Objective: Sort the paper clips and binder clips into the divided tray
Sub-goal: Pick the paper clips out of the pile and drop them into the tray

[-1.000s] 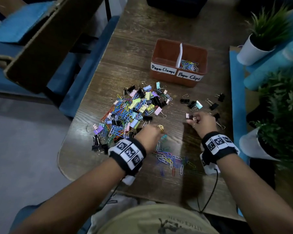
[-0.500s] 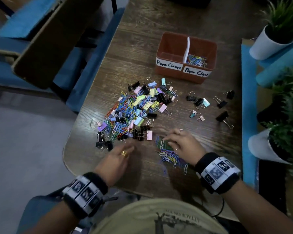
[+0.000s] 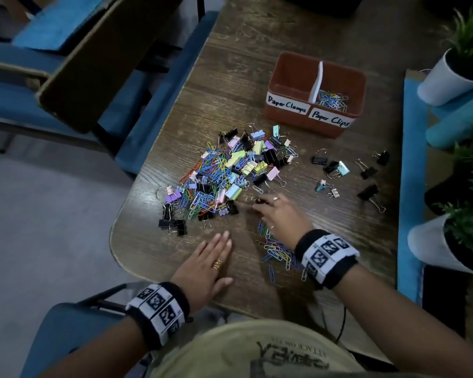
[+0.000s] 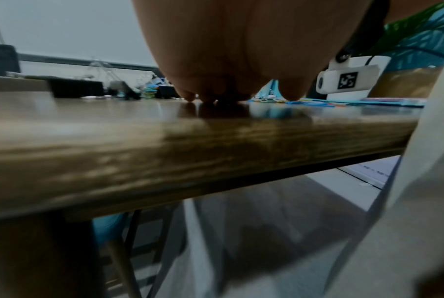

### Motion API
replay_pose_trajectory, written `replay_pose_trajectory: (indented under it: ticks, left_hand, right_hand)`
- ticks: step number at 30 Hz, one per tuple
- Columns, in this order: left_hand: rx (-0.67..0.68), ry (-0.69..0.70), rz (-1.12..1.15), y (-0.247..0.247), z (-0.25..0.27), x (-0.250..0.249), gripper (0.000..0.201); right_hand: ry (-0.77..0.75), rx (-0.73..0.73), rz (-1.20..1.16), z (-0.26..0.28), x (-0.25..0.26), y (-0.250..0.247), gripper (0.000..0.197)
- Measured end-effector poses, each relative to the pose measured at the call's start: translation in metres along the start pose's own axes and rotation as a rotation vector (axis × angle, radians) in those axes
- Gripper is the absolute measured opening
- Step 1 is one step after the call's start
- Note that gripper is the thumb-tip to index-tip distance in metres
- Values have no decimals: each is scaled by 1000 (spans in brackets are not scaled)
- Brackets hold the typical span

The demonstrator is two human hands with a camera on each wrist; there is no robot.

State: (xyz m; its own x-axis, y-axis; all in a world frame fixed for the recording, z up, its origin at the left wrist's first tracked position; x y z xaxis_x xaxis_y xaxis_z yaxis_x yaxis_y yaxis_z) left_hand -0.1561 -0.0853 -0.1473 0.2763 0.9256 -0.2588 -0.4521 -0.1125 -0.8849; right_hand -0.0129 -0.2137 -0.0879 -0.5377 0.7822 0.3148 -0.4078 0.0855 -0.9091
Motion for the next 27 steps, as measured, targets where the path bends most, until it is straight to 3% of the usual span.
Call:
replay_pose_trajectory:
  ticks: [3,7,9,12,15,17,22,24,27]
  left_hand:
    - [-28,94,-8,-3,-17,-17,68]
    - [-56,114,11,-15,-41,-37,72]
    - [-45,137,19,-22,-50,-47,95]
    - [62,117,25,-28,-59,-55,127]
    - [74,63,-11,-30,-70,-57,141]
    - [91,16,4,-36,-78,-58,134]
    - [72,-51,87,-48,-90,-65,83]
    - [62,-49,103,-51,-91,-69,69]
    - [113,-97,215,-49,-97,-71,56]
  right_hand:
    - [126,-71,-112,20,-34,-14,37]
    - [282,-147,-236,72,-80,-6,42]
    - [361,-56,-276,99,-93,11,61]
    - [417,103,-277,131,-100,37,108]
    - [444,94,-209,141,-94,60,104]
    - [425,5,-218,137,-84,63,87]
    - [404,-199,-341,119,-65,54,48]
    - [415,-204,-373,107,-59,46,47]
    - [450,-111,-425,92,-51,41,63]
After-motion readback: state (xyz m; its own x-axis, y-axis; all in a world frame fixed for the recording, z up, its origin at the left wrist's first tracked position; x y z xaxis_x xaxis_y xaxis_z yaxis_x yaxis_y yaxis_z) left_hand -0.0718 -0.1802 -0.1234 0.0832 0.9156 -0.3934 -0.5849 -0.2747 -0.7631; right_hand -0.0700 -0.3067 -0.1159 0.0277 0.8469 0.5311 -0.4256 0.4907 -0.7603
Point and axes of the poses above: each hand's wrist, its own z-axis away from the middle knuckle, its own y-axis out of the palm, x = y × z, the point moved 6 cm from there along -z, towards the middle knuckle, and after that the axes turned 5 degrees about y, right-handed, at the moved point
